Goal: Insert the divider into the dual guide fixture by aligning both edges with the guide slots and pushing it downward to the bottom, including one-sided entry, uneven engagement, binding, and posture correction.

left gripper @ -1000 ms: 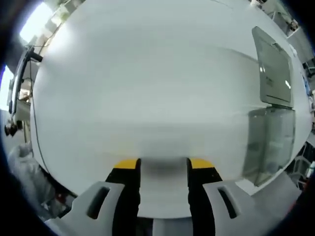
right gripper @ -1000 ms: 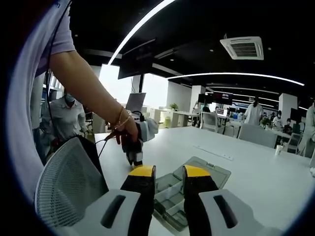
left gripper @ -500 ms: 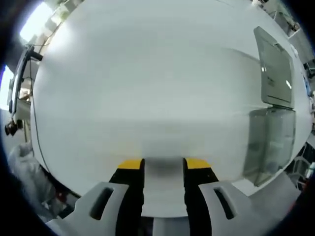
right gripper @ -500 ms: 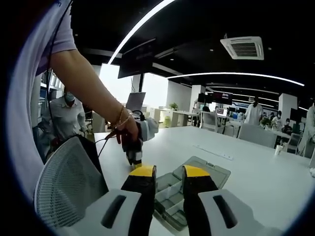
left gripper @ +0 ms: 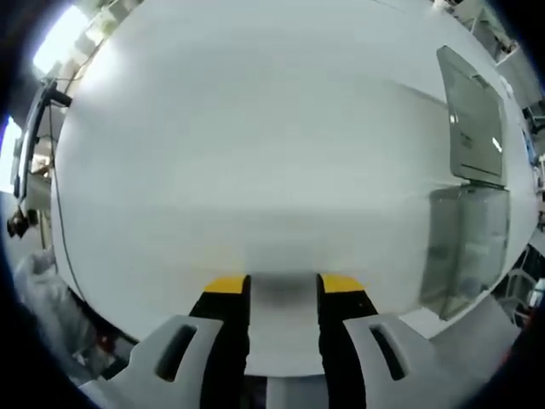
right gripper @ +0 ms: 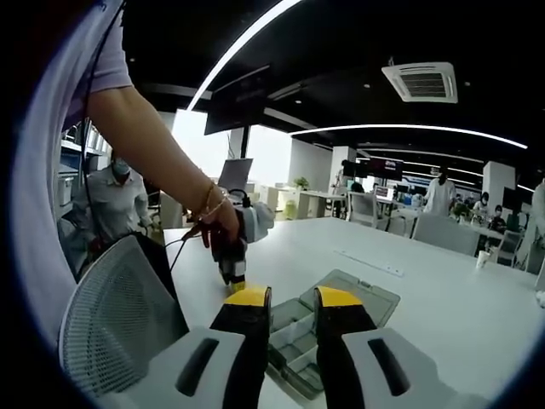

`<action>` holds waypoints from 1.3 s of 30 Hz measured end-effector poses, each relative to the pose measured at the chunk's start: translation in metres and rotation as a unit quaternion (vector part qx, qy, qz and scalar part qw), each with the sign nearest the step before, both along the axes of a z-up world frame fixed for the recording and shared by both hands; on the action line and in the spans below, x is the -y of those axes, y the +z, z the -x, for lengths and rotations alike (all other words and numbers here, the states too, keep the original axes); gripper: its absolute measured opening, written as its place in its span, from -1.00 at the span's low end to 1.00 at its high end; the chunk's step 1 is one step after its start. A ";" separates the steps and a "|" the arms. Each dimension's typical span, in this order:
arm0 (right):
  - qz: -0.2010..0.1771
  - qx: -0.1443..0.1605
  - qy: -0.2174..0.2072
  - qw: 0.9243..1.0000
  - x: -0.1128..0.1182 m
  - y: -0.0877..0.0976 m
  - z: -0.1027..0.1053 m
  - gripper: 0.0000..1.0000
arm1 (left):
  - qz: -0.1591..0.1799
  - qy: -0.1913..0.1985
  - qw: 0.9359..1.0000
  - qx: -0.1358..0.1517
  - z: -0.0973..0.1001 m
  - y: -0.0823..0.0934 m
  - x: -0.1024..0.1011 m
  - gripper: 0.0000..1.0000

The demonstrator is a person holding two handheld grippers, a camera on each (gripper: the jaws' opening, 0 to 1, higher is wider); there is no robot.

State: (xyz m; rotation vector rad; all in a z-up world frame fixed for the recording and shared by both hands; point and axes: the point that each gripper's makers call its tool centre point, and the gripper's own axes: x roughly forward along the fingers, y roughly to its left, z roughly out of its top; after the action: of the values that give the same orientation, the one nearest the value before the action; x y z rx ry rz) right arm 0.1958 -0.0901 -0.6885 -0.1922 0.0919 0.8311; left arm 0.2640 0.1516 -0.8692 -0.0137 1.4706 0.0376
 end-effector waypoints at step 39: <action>0.011 -0.008 0.000 1.000 -0.002 -0.005 0.000 -0.71 | 0.046 0.002 0.998 0.054 -0.006 0.015 0.002 -0.43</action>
State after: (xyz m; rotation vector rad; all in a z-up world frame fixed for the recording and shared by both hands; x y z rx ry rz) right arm 0.1959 -0.0880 -0.6937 -0.2069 0.1156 0.8327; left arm 0.2695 0.1499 -0.8546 -0.0923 1.3638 -0.0262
